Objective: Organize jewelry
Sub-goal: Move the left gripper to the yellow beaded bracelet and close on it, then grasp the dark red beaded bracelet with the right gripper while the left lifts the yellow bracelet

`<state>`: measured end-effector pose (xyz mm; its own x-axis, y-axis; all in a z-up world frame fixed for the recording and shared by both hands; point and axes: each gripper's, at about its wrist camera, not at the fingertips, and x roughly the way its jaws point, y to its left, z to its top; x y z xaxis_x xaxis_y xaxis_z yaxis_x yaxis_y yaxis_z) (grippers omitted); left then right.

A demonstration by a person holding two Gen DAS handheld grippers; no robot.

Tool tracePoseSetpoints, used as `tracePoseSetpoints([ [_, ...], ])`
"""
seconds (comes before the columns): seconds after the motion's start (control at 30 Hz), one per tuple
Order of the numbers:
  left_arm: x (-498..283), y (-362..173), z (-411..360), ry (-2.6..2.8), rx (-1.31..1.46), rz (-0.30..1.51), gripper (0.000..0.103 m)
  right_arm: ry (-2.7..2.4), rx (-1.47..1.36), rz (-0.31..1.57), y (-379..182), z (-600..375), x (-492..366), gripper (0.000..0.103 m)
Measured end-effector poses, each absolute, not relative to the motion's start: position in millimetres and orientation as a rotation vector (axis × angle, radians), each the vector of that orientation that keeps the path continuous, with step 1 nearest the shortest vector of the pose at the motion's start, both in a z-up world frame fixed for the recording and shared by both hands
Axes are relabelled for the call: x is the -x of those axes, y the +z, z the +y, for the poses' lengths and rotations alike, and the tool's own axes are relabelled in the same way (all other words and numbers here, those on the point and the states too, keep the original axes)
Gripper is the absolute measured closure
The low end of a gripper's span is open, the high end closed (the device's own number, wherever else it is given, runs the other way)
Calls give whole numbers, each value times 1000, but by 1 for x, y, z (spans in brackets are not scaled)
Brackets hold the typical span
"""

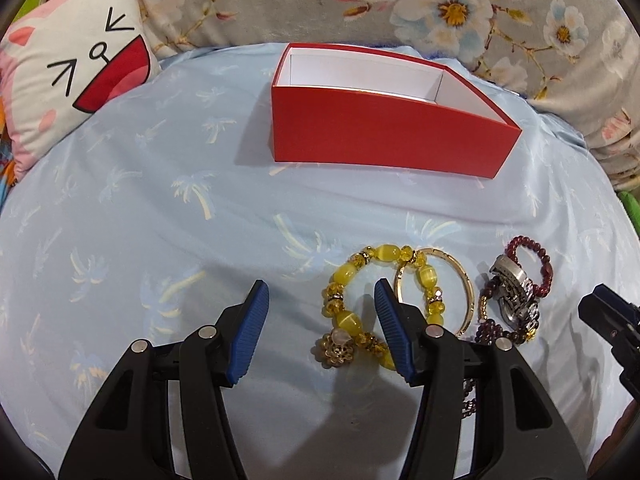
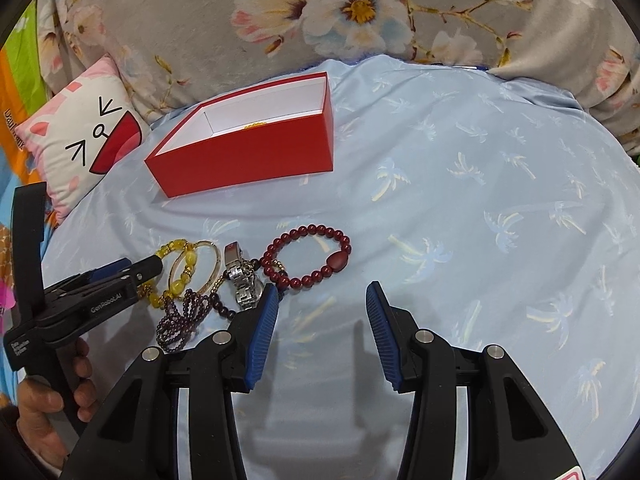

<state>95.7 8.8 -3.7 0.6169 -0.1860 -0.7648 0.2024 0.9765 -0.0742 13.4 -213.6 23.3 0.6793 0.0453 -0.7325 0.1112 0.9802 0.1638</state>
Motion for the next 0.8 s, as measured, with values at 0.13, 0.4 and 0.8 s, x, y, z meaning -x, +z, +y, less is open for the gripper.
tracePoseSetpoints([
  [0.13,-94,-5,7,-223,-35,866,62,-36,-206,829,22,-213,-15,58],
  [0.4,-92,-4,7,-247,-22,861,92,-36,-223,843,16,-214,-20,58],
  [0.8,-93,-4,8,-277,-17,862,93,-88,-176,845,7,-217,-57,64],
])
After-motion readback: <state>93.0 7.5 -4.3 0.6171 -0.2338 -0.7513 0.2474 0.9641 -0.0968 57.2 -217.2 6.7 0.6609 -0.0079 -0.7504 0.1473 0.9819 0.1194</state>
